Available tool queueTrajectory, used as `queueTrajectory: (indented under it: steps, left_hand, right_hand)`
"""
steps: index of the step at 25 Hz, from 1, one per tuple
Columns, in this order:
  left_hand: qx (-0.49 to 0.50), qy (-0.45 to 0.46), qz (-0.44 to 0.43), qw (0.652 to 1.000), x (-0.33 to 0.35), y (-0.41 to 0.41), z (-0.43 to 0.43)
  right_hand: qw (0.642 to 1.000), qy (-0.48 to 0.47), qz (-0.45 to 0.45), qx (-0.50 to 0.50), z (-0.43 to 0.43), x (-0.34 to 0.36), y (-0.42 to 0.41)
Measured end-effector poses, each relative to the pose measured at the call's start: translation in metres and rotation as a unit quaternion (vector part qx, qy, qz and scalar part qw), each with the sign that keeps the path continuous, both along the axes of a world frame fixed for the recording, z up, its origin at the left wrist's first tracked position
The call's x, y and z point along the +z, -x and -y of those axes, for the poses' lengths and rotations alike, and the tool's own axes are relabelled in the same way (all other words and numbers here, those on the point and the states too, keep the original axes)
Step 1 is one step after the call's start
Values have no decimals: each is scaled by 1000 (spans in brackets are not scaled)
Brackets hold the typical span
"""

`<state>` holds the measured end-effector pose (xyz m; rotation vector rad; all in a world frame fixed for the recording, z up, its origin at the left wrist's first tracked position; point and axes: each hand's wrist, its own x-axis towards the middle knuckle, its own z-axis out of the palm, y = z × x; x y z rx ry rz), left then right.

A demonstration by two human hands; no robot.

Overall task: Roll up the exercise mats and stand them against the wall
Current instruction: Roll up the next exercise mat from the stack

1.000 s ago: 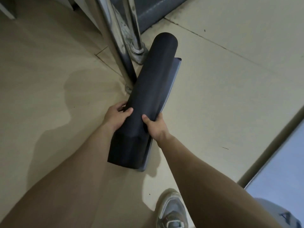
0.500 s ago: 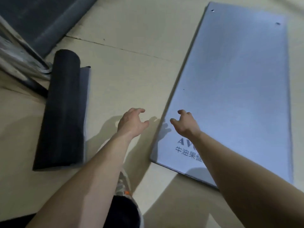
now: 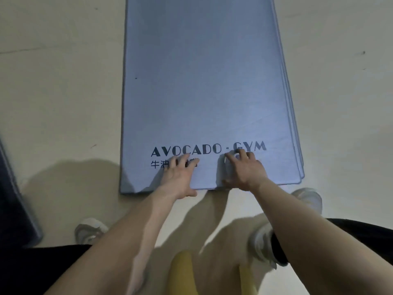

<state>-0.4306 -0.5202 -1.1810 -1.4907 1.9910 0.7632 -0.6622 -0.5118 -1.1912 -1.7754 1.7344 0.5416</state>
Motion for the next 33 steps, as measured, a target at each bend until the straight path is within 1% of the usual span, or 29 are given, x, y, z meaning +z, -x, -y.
queueTrajectory:
  steps: [2,3,4,5,6,9,10,11,12,13,14,15,16,17,19,21,23,24,25,26,27,28,29,31,33]
  left_hand:
    - [-63,15,50,997,-9,0,-13]
    - [-86,33,57,994,-9,-3,-13]
    - [-95,40,50,993,-8,-6,-11]
    - [-86,28,31,995,-7,-9,-8]
    - [-67,0,-1,998,-4,-13,0]
    - [38,-103,-108,988,7,-31,32]
    - [83,-115,-139,980,10,-36,41]
    - [118,-100,-163,974,11,-38,51]
    - [138,-60,-166,975,12,-38,58]
    - [140,0,-151,979,12,-38,62]
    - [120,86,-120,982,11,-34,64]
    - [97,191,-104,971,8,-30,64]
    - [75,288,-102,949,4,-28,64]
    - [46,349,-94,931,-3,-27,63]
    - [13,402,-82,912,-19,-27,60]
    - [23,413,-96,905,-33,-27,54]
    - [24,432,-114,894,-38,-30,39]
    - [4,431,-101,897,-41,-34,27]
    - [-28,408,-64,911,-43,-39,17]
    - [-62,360,-18,931,-44,-44,8]
    - [-85,319,20,944,-46,-49,4]
    - [-96,290,36,951,-49,-51,4]
    - [-97,284,29,953,-52,-52,9]
    - [-97,286,-11,953,-57,-55,24]
    - [-99,295,-47,949,-56,-60,33]
  right_hand:
    - [998,1,-27,49,-23,-17,3]
    - [997,20,-46,65,-29,-22,3]
    - [994,39,-65,79,-30,-22,2]
    - [992,49,-72,90,-28,-20,1]
    - [992,41,-65,98,-22,-15,1]
    - [991,-67,8,116,18,11,10]
    - [989,-97,31,105,37,24,13]
    - [991,-101,47,76,54,35,14]
    - [995,-65,41,57,66,42,13]
    - [998,7,17,54,71,43,11]
    - [993,107,-15,53,70,40,8]
    - [978,199,-32,50,65,32,4]
    - [965,251,-54,55,57,23,0]
    - [951,294,-73,52,48,13,-4]
    - [933,344,-94,49,32,-5,-5]
    - [932,342,-94,78,19,-17,-2]
    - [950,275,-107,104,3,-25,1]
    - [957,239,-120,108,-2,-27,1]
    - [962,214,-127,108,-2,-32,-1]
    - [967,198,-130,98,0,-35,-6]
    - [971,185,-129,85,5,-38,-10]
    - [972,178,-129,82,10,-41,-14]
    - [972,176,-132,83,15,-43,-15]
    - [966,203,-122,102,22,-48,-8]
    - [963,226,-74,130,26,-48,4]
